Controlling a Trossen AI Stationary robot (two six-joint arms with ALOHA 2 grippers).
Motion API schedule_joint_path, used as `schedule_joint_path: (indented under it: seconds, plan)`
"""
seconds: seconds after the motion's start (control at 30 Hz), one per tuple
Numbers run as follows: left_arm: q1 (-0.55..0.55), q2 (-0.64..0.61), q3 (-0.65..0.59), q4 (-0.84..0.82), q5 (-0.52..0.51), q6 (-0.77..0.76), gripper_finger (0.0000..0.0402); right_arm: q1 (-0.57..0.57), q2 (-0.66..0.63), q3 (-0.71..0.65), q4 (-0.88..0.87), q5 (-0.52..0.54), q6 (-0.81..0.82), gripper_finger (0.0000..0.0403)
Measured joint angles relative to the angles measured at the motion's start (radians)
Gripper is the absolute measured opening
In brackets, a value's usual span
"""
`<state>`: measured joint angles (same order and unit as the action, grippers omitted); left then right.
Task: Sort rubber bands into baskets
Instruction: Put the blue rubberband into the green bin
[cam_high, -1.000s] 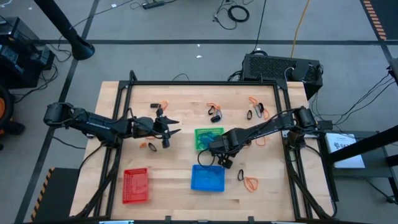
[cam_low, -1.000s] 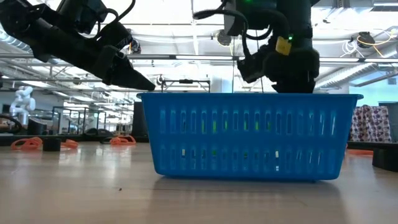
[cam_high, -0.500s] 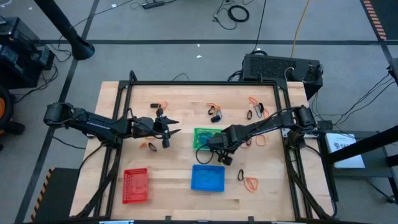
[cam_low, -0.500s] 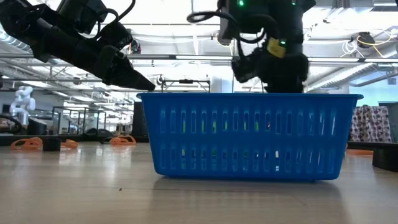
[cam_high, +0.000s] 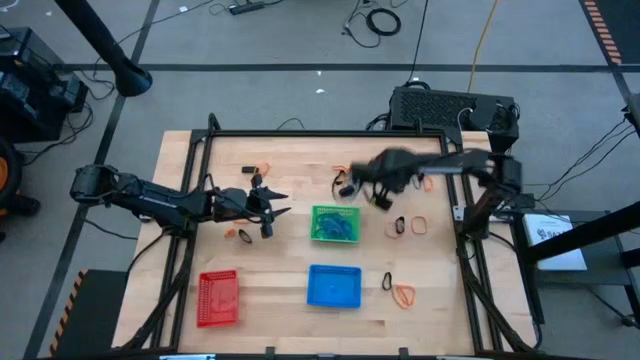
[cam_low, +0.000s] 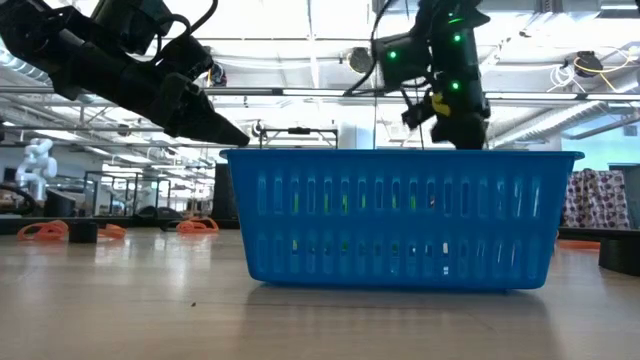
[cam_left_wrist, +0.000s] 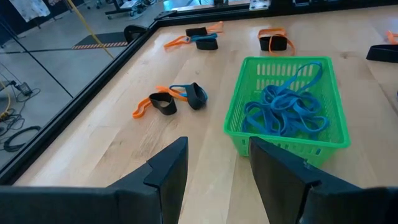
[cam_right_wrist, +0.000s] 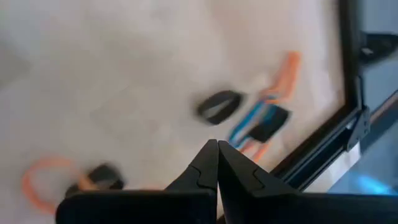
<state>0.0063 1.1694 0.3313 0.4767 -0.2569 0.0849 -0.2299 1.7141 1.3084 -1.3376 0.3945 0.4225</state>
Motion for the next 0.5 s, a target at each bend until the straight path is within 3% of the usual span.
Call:
schedule_joint_path:
  seconds: [0.13, 0.27, 0.5]
  plan:
    - [0.0, 0.0, 0.0, 0.0, 0.0, 0.0, 0.0177, -0.176, -0.117, -0.076, 0.104, -0.02, -0.008, 0.0]
    - [0.0, 0.0, 0.0, 0.0, 0.0, -0.001, 0.0177, -0.325, -0.186, -0.225, 0.329, -0.141, -0.024, 0.0]
    - [0.0, 0.0, 0.0, 0.0, 0.0, 0.0, 0.0177, -0.4, -0.196, -0.374, 0.457, -0.166, -0.049, 0.0002]
